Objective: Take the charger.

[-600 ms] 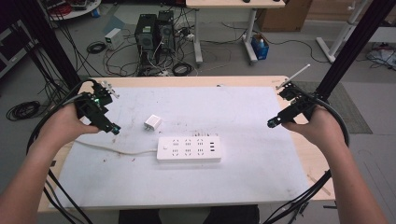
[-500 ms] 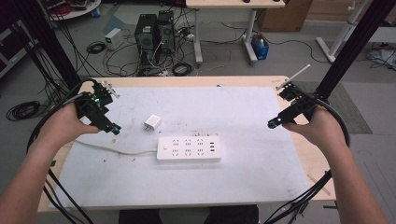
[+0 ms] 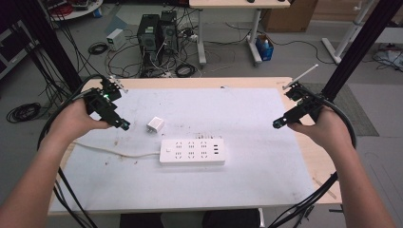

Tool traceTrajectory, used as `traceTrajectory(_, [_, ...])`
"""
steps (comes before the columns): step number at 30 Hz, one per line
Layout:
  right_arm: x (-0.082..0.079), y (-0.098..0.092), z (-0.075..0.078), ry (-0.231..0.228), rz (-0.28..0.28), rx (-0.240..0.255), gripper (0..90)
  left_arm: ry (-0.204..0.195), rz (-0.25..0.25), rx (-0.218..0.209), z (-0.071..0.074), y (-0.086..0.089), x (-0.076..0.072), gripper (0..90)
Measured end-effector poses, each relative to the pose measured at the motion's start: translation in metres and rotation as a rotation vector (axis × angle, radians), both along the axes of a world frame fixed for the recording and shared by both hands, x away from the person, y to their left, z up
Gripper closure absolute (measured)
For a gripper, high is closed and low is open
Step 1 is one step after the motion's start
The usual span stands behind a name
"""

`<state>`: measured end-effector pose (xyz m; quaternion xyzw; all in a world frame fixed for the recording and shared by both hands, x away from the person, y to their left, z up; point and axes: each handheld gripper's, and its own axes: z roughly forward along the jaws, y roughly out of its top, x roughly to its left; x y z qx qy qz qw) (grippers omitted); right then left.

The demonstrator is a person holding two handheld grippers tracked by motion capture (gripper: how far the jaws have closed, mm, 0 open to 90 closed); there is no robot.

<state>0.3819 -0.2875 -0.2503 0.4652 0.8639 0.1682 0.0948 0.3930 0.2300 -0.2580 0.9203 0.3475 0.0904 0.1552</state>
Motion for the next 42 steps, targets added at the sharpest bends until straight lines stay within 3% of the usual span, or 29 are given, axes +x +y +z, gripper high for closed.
traceTrajectory(6, [0.002,0.001,-0.003,-0.007,0.000,0.016,17.7,0.017,0.055,-0.024,-0.017,-0.013,0.021,16.6])
traceTrajectory(12, [0.004,-0.001,-0.007,-0.012,0.002,0.022,17.7,0.039,0.121,-0.019,-0.041,-0.028,0.045,16.6])
traceTrajectory(13, [0.004,-0.002,-0.008,-0.010,0.001,0.022,17.7,0.051,0.136,-0.020,-0.050,-0.033,0.052,16.7])
traceTrajectory(16, [0.004,-0.004,-0.011,-0.008,-0.003,0.023,17.7,0.071,0.152,-0.022,-0.058,-0.037,0.059,16.7])
traceTrajectory(22, [0.004,-0.008,-0.014,-0.007,-0.009,0.028,17.8,0.113,0.239,-0.046,-0.082,-0.047,0.076,16.7])
traceTrajectory(33, [0.004,-0.009,-0.021,0.001,-0.006,0.033,17.7,0.184,0.290,0.011,-0.125,-0.061,0.099,16.7])
traceTrajectory(42, [0.004,-0.013,-0.027,0.008,-0.011,0.034,17.8,0.198,0.294,0.053,-0.143,-0.068,0.107,17.0])
